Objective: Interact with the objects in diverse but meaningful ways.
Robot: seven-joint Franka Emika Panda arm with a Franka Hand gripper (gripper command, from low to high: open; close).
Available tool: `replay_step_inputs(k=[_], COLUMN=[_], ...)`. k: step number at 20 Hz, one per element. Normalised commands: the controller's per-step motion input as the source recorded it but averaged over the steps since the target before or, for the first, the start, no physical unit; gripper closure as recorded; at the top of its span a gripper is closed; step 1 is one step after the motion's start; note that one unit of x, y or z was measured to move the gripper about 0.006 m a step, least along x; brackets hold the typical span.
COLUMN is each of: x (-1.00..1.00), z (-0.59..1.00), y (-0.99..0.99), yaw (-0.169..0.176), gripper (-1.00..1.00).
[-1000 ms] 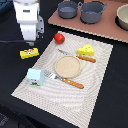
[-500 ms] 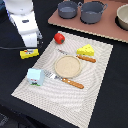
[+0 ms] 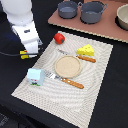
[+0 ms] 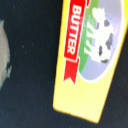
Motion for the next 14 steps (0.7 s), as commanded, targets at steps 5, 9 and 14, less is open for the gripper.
replay_step_inputs(k=[5,9,14], x=[-0.39,-0.30,-0.13], z=[-0.37,-0.24,0.13], y=[-0.10,-0.05,0.01], yaw=[0.045,0.051,0.052], gripper=[1.00,1.00,1.00])
